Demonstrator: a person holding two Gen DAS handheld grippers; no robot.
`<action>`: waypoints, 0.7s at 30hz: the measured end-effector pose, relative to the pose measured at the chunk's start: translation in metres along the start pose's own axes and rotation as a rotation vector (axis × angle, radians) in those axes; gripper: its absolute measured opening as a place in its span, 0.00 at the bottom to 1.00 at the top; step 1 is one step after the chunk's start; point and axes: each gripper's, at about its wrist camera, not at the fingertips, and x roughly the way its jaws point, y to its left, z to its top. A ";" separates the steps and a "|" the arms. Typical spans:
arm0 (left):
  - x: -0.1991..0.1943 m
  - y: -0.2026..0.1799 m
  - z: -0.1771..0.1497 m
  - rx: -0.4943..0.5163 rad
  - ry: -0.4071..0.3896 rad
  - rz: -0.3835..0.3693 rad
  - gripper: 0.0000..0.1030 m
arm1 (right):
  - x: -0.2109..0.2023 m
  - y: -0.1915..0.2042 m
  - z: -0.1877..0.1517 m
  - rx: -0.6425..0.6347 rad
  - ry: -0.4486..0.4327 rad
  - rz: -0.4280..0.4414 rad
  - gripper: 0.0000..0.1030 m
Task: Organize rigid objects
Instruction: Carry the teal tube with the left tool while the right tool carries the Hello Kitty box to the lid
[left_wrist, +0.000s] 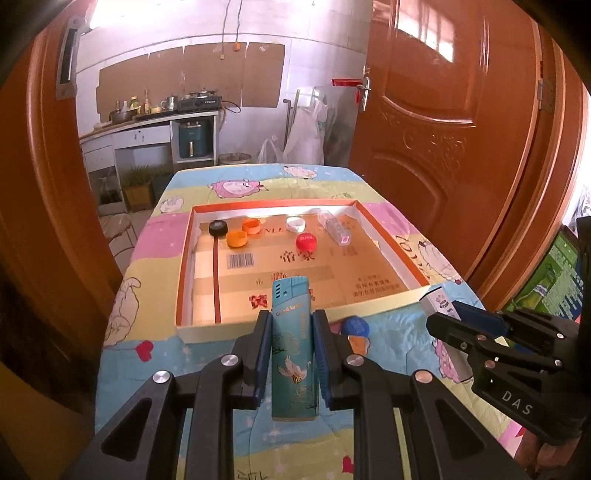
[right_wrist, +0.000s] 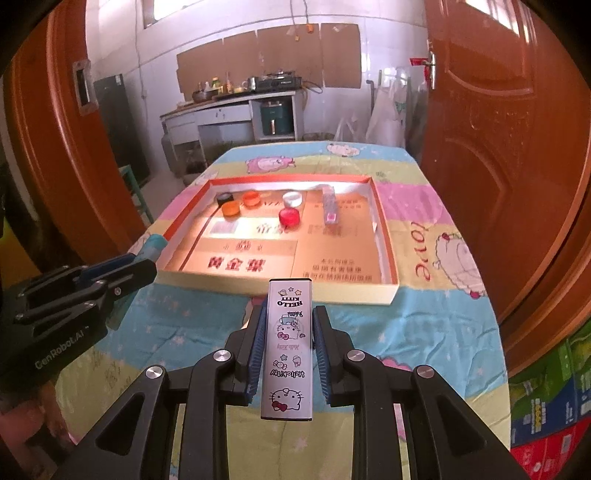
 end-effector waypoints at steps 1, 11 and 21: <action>0.002 0.000 0.002 -0.001 0.000 0.000 0.22 | 0.001 -0.001 0.003 0.001 -0.003 0.000 0.25; 0.017 0.000 0.024 -0.010 -0.002 0.021 0.22 | 0.014 -0.013 0.028 0.018 -0.014 -0.006 0.25; 0.043 0.007 0.041 -0.024 0.020 0.036 0.22 | 0.035 -0.026 0.049 0.033 -0.011 -0.010 0.25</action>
